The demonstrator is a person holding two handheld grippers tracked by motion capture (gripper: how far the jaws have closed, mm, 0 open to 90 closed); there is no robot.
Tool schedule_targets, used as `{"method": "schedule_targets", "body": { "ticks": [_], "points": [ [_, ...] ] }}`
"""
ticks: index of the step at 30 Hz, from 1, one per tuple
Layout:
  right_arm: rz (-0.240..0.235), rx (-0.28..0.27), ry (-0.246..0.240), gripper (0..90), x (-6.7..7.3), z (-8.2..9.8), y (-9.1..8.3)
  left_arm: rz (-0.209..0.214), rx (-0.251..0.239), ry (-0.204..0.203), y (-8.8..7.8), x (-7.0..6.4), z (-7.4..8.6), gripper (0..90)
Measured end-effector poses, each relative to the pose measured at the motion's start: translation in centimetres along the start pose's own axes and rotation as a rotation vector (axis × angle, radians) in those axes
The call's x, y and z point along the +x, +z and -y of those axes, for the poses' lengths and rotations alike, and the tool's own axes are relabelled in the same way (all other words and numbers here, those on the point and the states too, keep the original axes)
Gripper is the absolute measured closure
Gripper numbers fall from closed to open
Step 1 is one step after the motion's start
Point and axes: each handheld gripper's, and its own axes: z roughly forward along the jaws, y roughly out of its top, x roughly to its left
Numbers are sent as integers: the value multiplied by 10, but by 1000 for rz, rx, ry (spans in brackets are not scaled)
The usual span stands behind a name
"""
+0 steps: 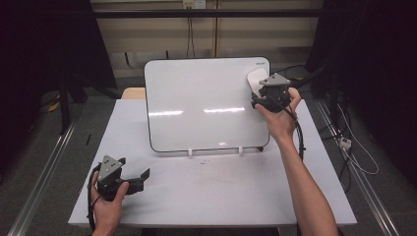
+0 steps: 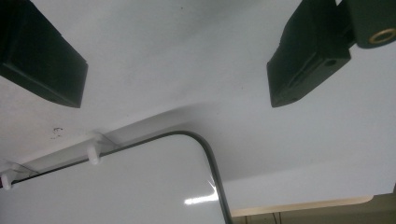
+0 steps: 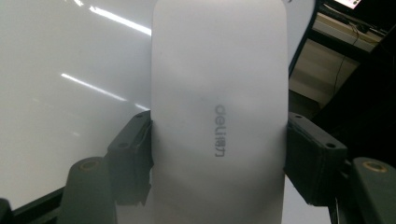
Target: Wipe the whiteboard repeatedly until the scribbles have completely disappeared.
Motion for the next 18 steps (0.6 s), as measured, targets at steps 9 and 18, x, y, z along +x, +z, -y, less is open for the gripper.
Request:
{"method": "schedule_targets", "body": {
  "ticks": [9,18],
  "points": [
    [-45,-1,-69,321,23,23,-7,-3,8,1,1,0,0,51],
    [-93,-6,-133,321,58,20,-7,1,6,3,2,-1,-1,51]
  ]
}}
